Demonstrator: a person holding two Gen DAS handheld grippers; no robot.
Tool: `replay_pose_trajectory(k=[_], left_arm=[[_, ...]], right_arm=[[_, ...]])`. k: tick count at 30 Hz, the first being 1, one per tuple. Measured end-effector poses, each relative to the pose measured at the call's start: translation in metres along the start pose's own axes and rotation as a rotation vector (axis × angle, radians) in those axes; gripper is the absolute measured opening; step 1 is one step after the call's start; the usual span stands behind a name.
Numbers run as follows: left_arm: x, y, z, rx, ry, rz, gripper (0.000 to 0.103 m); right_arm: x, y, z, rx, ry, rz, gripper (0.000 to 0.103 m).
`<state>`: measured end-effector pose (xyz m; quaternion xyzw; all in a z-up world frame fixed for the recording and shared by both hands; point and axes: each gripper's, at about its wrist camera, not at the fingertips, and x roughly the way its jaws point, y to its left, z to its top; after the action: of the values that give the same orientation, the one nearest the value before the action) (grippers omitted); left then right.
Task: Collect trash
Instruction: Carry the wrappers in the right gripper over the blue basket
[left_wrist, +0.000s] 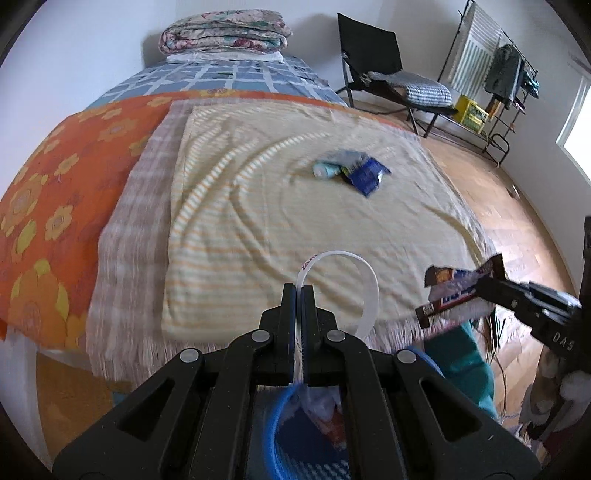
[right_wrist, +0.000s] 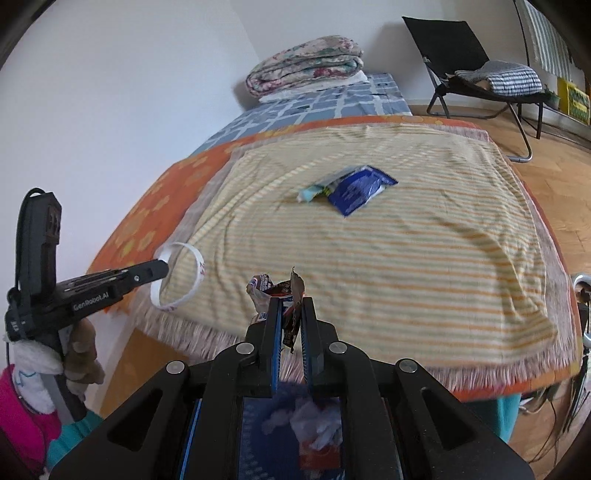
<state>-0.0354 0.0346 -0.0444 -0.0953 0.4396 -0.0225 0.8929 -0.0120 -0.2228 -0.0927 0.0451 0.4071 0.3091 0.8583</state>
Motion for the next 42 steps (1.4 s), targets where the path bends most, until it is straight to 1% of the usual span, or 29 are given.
replay_pose_trajectory(k=[6,15,27,33,42], left_arm=[[-0.006,-0.008,-0.032,0.015,0.03,-0.02,0.0],[-0.008,-0.023,-0.061,0.062,0.06,-0.03,0.0],[0.005,-0.036,-0.083,0.102,0.128,-0.042,0.0],[0.015,-0.043,-0.095,0.131,0.174,-0.046,0.0],[0.021,-0.047,-0.101,0.143,0.203,-0.045,0.0]], right_arm=[[-0.012,0.008,-0.023,-0.014,0.015,-0.006,0.008],[-0.018,0.006,-0.048,0.02,0.051,-0.002,0.008],[-0.014,0.006,-0.076,0.035,0.102,-0.011,0.008],[-0.009,0.005,-0.09,0.039,0.132,-0.013,0.009],[-0.004,-0.001,-0.101,0.055,0.164,-0.025,0.009]])
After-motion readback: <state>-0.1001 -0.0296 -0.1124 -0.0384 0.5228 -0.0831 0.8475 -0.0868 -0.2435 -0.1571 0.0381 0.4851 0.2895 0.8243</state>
